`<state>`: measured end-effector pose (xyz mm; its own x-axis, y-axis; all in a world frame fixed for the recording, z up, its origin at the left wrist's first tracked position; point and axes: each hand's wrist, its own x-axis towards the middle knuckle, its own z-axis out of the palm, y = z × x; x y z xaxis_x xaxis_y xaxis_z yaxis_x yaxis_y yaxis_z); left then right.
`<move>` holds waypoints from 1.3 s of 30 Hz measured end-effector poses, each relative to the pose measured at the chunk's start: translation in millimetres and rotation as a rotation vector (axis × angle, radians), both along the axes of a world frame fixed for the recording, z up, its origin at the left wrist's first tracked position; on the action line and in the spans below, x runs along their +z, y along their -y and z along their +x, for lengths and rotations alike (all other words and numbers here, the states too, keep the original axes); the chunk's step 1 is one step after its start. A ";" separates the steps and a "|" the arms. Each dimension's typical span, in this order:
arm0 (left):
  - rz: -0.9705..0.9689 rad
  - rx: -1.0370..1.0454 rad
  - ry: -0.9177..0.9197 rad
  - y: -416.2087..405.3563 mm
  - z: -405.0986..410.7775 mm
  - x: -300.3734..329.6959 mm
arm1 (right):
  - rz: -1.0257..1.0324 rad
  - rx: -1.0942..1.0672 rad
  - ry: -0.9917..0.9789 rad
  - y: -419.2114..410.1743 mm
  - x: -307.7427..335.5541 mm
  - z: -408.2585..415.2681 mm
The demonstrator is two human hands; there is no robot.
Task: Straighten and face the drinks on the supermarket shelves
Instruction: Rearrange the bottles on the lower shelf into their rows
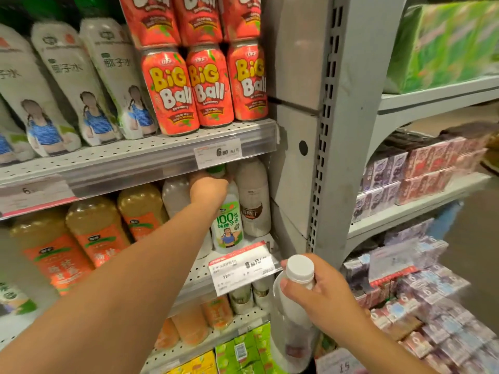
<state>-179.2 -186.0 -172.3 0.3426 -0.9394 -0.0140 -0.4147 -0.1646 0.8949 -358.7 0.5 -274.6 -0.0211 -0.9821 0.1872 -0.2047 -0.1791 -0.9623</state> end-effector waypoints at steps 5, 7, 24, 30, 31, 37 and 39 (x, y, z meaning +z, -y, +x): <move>-0.126 -0.024 -0.126 -22.3 3.0 -4.9 | 0.008 -0.034 -0.001 -11.7 -5.1 0.4; -0.166 -0.036 -0.140 -31.1 2.8 -6.0 | 0.021 -0.071 0.005 -17.7 -5.2 1.0; -0.436 -0.176 -0.127 -172.2 97.6 23.9 | 0.022 -0.257 -0.021 -94.9 43.9 38.7; -0.387 -0.162 -0.141 -200.5 132.4 19.1 | -0.040 -0.227 -0.018 -58.8 67.4 54.4; -0.378 -0.157 -0.131 -202.0 136.3 16.3 | -0.052 -0.218 -0.039 -47.3 71.7 56.3; -0.335 -0.055 -0.067 -199.9 154.2 3.8 | -0.099 -0.071 -0.106 26.0 90.3 70.8; -0.319 -0.031 -0.032 -198.2 158.1 2.9 | -0.131 -0.044 -0.101 48.1 94.9 77.2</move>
